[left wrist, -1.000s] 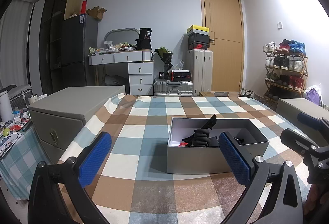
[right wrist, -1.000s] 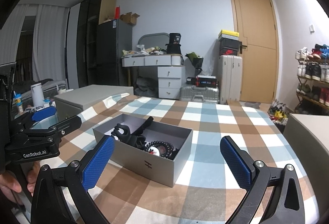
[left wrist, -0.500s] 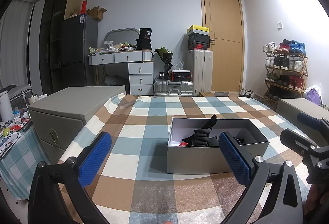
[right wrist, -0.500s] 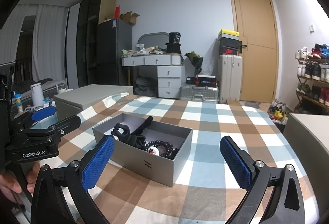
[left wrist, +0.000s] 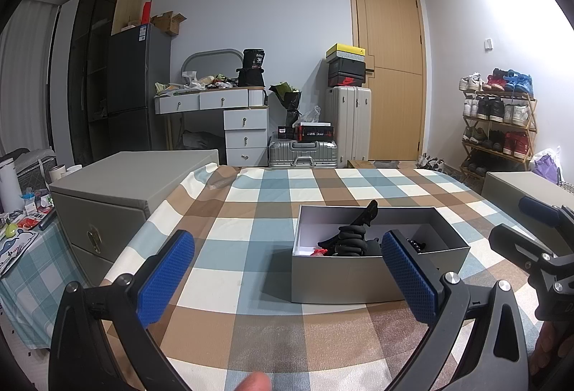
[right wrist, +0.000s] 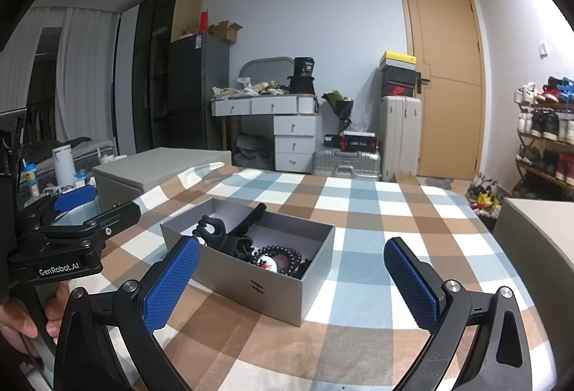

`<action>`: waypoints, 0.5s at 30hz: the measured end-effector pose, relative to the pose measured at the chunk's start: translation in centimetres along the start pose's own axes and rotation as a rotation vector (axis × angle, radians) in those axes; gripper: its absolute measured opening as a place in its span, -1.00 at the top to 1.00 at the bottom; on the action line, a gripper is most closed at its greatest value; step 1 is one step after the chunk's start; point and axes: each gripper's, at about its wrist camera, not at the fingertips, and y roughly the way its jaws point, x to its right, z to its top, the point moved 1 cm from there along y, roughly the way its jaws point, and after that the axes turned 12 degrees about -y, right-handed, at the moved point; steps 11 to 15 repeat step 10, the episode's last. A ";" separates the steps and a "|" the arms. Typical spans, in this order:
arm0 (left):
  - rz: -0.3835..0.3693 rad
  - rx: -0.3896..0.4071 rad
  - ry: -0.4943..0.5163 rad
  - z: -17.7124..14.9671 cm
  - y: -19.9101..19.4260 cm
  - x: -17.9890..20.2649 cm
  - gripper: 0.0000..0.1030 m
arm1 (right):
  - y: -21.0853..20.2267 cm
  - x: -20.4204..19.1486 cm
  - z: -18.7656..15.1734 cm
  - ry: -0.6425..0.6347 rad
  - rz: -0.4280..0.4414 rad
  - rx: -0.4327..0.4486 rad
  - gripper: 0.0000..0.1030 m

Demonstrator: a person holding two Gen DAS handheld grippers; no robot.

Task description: Organize jewelry

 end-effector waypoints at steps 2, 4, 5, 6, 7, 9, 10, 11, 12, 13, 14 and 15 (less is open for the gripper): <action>0.001 0.000 -0.001 0.1 0.0 0.0 -0.98 | 0.0 0.0 0.0 0.000 0.000 0.001 -1.00; 0.000 0.000 0.000 0.0 0.0 0.0 -0.98 | 0.0 0.0 0.0 -0.001 0.000 0.001 -1.00; 0.000 0.000 0.000 0.1 0.0 0.1 -0.98 | 0.0 0.0 0.0 -0.001 0.000 0.001 -1.00; 0.000 0.000 0.000 0.1 -0.1 0.0 -0.98 | 0.1 0.0 0.0 0.000 0.000 0.000 -1.00; -0.002 -0.002 0.002 0.0 0.0 0.1 -0.98 | 0.0 0.0 0.0 0.000 0.000 0.000 -1.00; -0.007 -0.009 0.011 0.0 0.2 0.4 -0.98 | 0.1 0.0 0.0 0.000 0.000 0.000 -1.00; -0.009 -0.010 0.013 0.0 0.2 0.4 -0.98 | 0.0 0.0 0.0 0.000 0.000 0.000 -1.00; -0.009 -0.010 0.013 0.0 0.2 0.4 -0.98 | 0.0 0.0 0.0 0.000 0.000 0.000 -1.00; -0.009 -0.010 0.013 0.0 0.2 0.4 -0.98 | 0.0 0.0 0.0 0.000 0.000 0.000 -1.00; -0.009 -0.010 0.013 0.0 0.2 0.4 -0.98 | 0.0 0.0 0.0 0.000 0.000 0.000 -1.00; -0.009 -0.010 0.013 0.0 0.2 0.4 -0.98 | 0.0 0.0 0.0 0.000 0.000 0.000 -1.00; -0.009 -0.010 0.013 0.0 0.2 0.4 -0.98 | 0.0 0.0 0.0 0.000 0.000 0.000 -1.00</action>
